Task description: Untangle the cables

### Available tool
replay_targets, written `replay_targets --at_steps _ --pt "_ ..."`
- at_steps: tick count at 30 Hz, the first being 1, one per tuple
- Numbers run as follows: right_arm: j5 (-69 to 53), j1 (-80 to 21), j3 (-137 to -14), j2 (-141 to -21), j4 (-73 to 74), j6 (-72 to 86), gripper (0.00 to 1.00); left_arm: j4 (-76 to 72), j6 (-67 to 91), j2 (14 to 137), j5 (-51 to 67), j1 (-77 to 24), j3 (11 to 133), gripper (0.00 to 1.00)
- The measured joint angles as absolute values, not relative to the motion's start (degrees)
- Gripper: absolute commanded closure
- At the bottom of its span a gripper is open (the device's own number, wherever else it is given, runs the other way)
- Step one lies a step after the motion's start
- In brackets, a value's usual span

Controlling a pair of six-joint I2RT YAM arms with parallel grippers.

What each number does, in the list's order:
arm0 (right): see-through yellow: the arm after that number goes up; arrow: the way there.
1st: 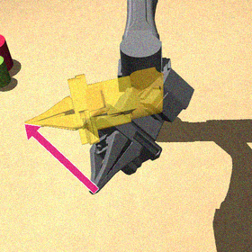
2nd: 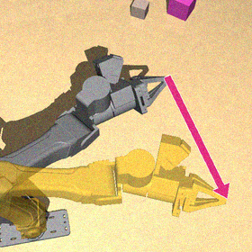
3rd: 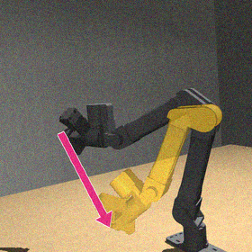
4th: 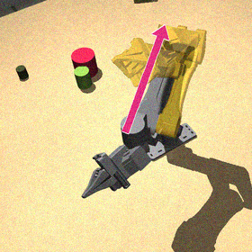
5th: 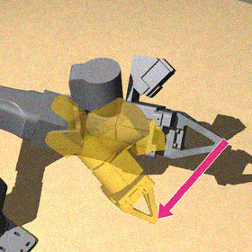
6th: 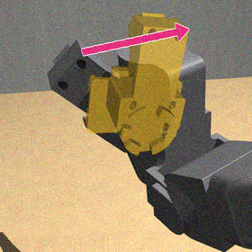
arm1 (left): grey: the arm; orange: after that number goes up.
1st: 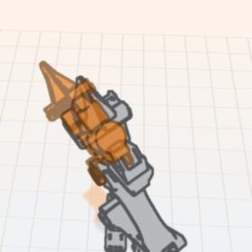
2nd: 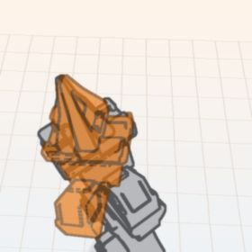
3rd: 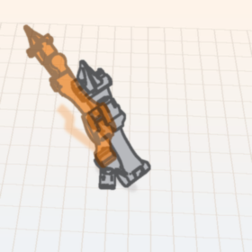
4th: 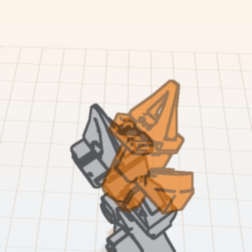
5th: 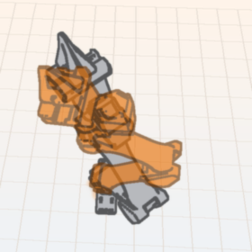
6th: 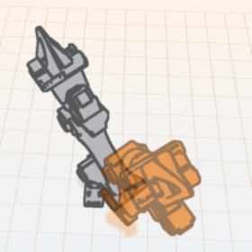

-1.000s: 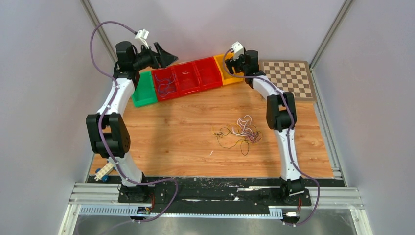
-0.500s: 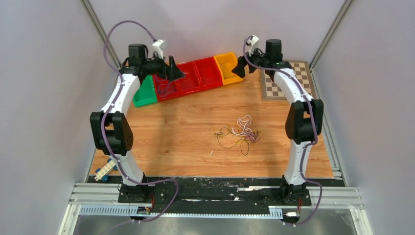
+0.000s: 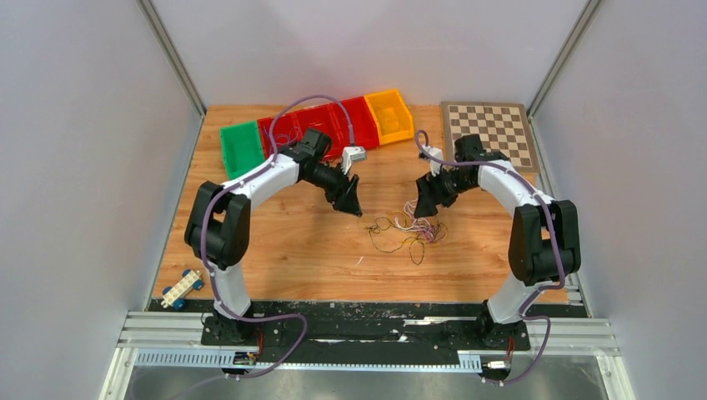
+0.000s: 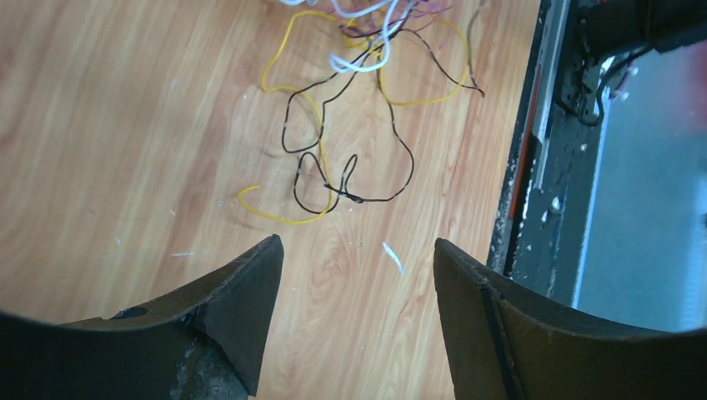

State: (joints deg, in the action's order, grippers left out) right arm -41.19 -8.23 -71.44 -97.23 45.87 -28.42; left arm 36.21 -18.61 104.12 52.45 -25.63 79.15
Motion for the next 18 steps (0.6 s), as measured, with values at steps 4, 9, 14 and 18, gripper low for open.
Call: replay_targets --at_steps 4,9,14,18 --pt "-37.3 -8.23 -66.57 -96.92 45.41 -27.24 0.27 32.47 -8.1 109.12 51.88 -25.47 78.85 0.31" --pt "-32.75 -8.23 -63.2 -96.75 42.74 -25.36 0.3 28.29 4.4 112.46 49.6 -25.5 77.25 0.35" --pt "-31.05 -8.23 -62.83 -96.77 39.31 -23.57 0.32 25.91 11.97 116.29 48.29 -26.09 77.3 0.37" --pt "-30.5 -8.8 -62.76 -97.38 37.15 -22.46 0.35 25.58 15.51 118.63 47.44 -27.11 77.3 0.47"
